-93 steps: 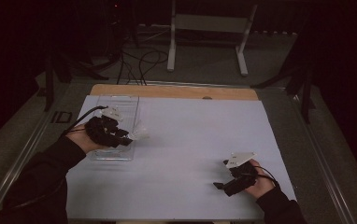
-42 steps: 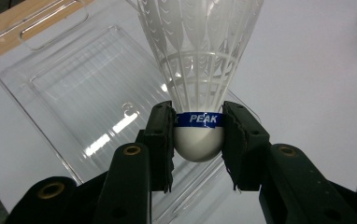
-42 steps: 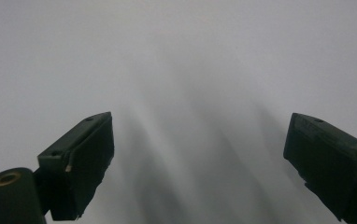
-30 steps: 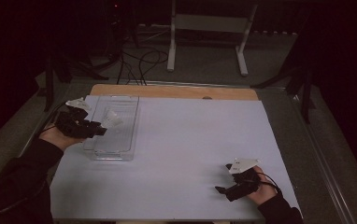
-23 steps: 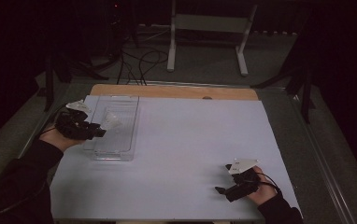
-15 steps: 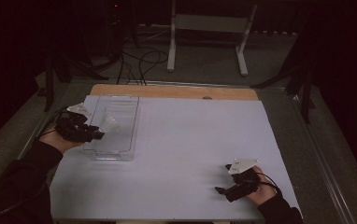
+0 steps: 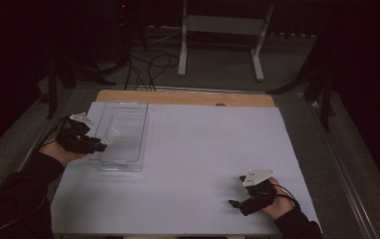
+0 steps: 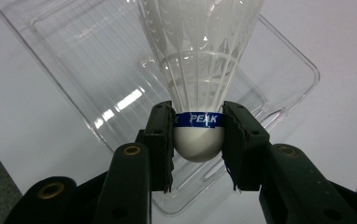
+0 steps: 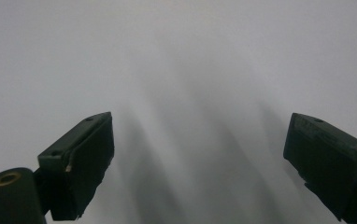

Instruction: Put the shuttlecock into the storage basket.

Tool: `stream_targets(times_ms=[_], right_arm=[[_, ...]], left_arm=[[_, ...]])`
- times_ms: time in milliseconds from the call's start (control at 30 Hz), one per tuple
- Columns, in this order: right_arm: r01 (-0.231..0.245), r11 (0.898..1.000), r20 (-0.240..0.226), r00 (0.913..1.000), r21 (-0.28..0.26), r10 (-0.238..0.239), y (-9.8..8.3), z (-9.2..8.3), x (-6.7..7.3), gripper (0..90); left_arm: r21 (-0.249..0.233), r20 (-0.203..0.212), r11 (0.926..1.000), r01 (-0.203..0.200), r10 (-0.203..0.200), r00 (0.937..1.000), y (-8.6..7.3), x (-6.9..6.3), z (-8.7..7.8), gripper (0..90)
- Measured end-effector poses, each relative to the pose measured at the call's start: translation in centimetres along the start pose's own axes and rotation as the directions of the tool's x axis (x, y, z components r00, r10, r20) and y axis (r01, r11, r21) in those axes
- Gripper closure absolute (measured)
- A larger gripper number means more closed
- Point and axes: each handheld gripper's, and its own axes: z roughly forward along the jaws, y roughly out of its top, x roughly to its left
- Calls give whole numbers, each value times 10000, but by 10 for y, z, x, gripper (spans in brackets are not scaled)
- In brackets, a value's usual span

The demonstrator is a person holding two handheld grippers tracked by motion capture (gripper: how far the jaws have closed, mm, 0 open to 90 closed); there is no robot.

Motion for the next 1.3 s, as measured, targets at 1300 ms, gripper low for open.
stream_targets(times_ms=[1300], right_arm=[[-27, 10000, -74, 10000, 17, 27, -1, 1, 0, 88]], left_arm=[[443, -298, 9981, 429, -416, 9987, -16, 14, 23, 655]])
